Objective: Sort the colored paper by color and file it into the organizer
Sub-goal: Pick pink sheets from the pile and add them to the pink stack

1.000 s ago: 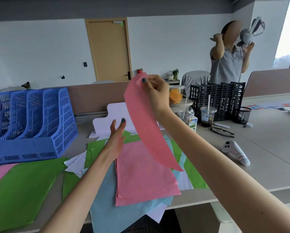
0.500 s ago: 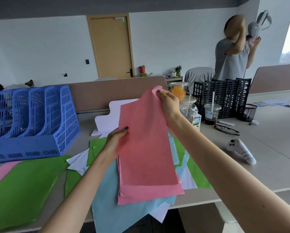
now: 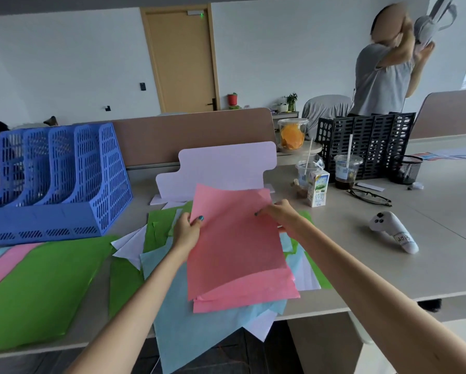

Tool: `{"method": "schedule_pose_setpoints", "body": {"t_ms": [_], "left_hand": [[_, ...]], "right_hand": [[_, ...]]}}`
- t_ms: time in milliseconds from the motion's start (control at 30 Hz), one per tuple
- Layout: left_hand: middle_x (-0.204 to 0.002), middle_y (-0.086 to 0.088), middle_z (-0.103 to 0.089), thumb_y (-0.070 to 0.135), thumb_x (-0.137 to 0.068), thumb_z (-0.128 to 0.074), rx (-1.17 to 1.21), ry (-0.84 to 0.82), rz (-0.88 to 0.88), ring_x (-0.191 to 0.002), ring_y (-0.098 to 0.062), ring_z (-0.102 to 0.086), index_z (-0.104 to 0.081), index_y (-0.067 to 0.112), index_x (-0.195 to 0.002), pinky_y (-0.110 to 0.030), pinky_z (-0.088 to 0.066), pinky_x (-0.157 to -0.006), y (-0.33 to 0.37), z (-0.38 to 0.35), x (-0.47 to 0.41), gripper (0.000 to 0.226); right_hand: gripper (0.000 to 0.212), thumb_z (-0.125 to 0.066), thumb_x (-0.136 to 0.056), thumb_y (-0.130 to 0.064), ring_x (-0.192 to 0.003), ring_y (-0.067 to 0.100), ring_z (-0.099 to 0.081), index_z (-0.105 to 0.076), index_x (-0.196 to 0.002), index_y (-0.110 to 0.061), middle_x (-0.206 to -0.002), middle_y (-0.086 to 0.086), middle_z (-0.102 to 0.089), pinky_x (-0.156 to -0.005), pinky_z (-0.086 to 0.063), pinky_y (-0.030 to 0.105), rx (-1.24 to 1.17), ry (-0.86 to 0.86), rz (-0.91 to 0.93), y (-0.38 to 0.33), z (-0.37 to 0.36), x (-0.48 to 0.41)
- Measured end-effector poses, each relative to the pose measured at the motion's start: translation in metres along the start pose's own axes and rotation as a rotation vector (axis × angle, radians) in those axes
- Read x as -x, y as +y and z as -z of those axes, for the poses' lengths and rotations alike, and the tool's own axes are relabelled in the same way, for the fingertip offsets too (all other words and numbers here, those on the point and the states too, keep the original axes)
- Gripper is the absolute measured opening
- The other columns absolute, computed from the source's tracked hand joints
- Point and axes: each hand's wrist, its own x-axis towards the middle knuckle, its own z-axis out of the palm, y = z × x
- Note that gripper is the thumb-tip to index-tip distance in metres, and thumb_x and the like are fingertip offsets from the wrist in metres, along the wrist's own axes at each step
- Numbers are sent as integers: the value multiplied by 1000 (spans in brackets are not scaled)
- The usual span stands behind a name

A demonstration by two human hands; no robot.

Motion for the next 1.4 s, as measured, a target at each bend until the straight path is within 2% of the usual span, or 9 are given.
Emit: {"method": "schedule_pose_setpoints", "body": {"t_ms": [167, 300, 467, 600, 767, 867, 1133, 1267, 1400], "left_hand": [[-90, -6, -58, 14, -90, -60, -40, 3, 60, -77, -20, -53, -52, 11, -95, -27, -39, -62, -8, -18, 13, 11], [-103, -7, -62, 15, -84, -67, -141, -25, 135, -96, -27, -60, -49, 14, -109, -33, -46, -83, -15, -22, 14, 31], [-111, -9, -62, 3, -84, -57, -253, 31, 112, -100, -28, -59, -46, 9, -121, -29, -43, -76, -17, -20, 19, 39], [-110, -7, -63, 4, -82, -55, -397, 81, 6, -98, -29, -59, -48, 12, -110, -32, -44, -74, -21, -21, 25, 30], [-121, -3, -44, 10, -84, -56, -753, 92, -131, -109, -23, -48, -59, 19, -111, -31, -46, -74, -33, -24, 41, 28], [-126, -2, -42, 12, -87, -52, -850, 87, -168, -114, -21, -42, -61, 20, -116, -29, -47, -72, -38, -28, 46, 31], [-123, 0, -45, 12, -88, -46, -882, 84, -168, -116, -21, -39, -56, 20, -123, -28, -44, -71, -40, -30, 46, 37], [-124, -1, -46, 13, -88, -46, -869, 83, -168, -118, -21, -38, -55, 20, -125, -29, -45, -73, -42, -31, 44, 38], [-123, 0, -47, 12, -88, -45, -840, 88, -161, -117, -20, -38, -56, 21, -124, -30, -45, -74, -42, -30, 42, 38]], "right_hand": [[14, -74, -67, -3, -57, 19, -54, -61, -72, -7, -66, 9, -57, -51, -44, 21, 145, -41, -84, 36, 5, 0], [35, -80, -62, -5, -67, 19, -54, -65, -92, 1, -74, 8, -57, -47, -39, 21, 336, 24, -68, 56, 3, -4], [30, -75, -69, -7, -69, 20, -50, -68, -94, 8, -73, 9, -54, -60, -41, 27, 266, -4, -15, 62, 3, -7], [29, -69, -75, -12, -59, 19, -38, -45, -58, -11, -63, 6, -40, -59, -30, 28, 153, 94, -20, 61, 2, -13], [14, -61, -86, -8, -70, 20, -49, -48, -84, -6, -76, 7, -43, -70, -53, 38, -92, 53, -169, 56, 6, -19], [17, -56, -87, -7, -61, 19, -45, -44, -75, -7, -70, 7, -39, -61, -52, 36, -122, 27, -243, 50, 11, -24], [29, -53, -92, -30, -55, 18, -45, -44, -89, -3, -76, 8, -44, -35, -37, 14, -194, -90, -337, 41, 6, -32], [32, -72, -75, -25, -60, 19, -53, -62, -98, -5, -81, 8, -58, -49, -42, 21, -80, -140, -225, 52, -10, -36], [18, -72, -74, -14, -65, 22, -59, -60, -83, -4, -80, 11, -63, -56, -46, 25, 135, -49, -109, 53, -16, -31]]}}
